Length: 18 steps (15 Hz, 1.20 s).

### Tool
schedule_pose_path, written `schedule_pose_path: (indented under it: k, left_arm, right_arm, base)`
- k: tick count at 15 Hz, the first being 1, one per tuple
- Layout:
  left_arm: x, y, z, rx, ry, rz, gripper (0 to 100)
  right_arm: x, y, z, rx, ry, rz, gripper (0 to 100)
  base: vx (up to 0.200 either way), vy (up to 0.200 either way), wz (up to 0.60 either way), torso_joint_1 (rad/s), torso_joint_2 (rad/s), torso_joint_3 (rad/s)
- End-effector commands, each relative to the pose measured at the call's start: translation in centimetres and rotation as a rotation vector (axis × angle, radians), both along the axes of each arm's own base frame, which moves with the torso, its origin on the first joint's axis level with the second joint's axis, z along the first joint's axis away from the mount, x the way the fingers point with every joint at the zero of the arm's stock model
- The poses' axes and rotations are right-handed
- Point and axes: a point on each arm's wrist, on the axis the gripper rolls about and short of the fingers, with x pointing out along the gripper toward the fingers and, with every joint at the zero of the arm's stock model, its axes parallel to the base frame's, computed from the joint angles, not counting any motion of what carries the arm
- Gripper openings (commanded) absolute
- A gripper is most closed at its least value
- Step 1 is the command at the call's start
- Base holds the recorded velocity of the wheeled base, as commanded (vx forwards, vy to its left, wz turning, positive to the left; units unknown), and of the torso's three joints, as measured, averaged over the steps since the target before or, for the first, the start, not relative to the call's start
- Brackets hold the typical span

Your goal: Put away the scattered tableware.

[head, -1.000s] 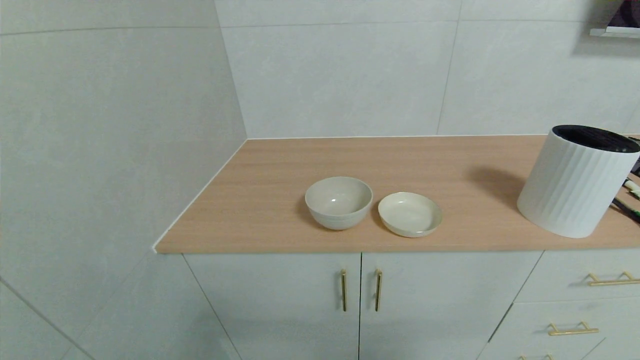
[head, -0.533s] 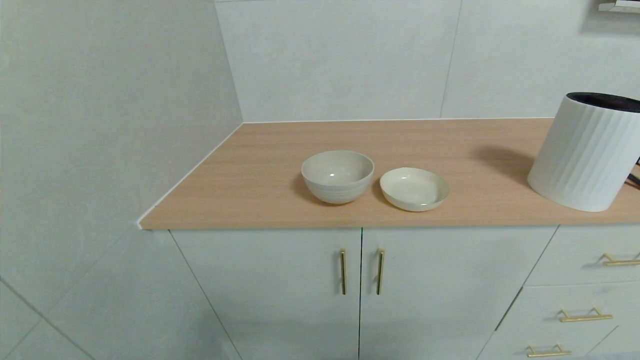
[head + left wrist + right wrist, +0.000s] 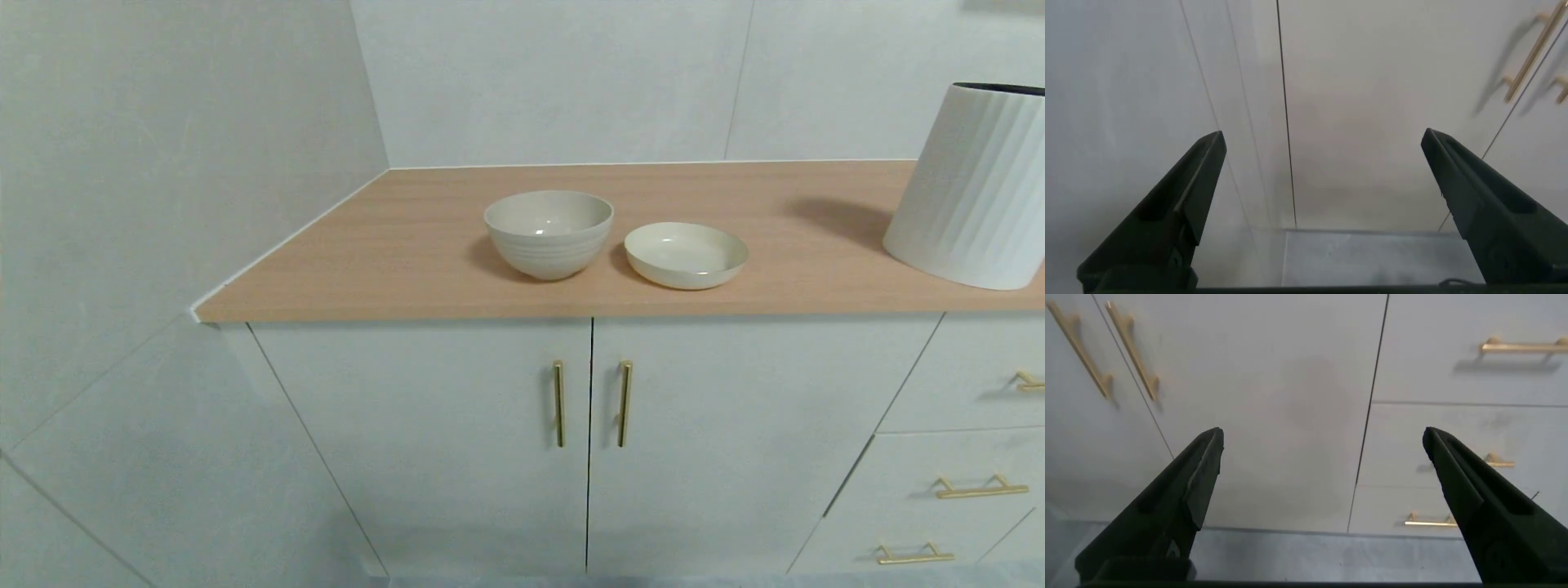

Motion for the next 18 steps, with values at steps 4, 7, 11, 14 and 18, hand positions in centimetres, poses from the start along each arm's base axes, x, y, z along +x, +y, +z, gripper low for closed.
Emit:
schedule_pose_path:
  k: [4, 7, 11, 14, 18]
  left_arm:
    - [0.00, 0.00, 0.00, 0.000, 0.000, 0.000, 100]
    - [0.00, 0.00, 0.00, 0.000, 0.000, 0.000, 100]
    - [0.00, 0.00, 0.02, 0.000, -0.002, 0.001, 100]
    - [0.00, 0.00, 0.00, 0.000, 0.000, 0.001, 100]
    - [0.00, 0.00, 0.00, 0.000, 0.000, 0.001, 100]
  right_arm:
    - [0.00, 0.00, 0.00, -0.001, 0.000, 0.001, 100]
    - [0.00, 0.00, 0.00, -0.001, 0.000, 0.001, 100]
    - [0.00, 0.00, 0.00, -0.001, 0.000, 0.001, 100]
    - [0.00, 0.00, 0.00, -0.002, 0.000, 0.002, 100]
    - [0.00, 0.01, 0.00, -0.007, 0.000, 0.004, 100]
  base:
    - [0.000, 0.000, 0.00, -0.134, 0.45, 0.321]
    - [0.000, 0.000, 0.00, -0.061, 0.33, 0.256]
    - [0.000, 0.000, 0.00, -0.015, 0.05, 0.027]
    - [0.000, 0.000, 0.00, 0.000, 0.00, 0.000]
    - [0.000, 0.000, 0.00, 0.000, 0.00, 0.000]
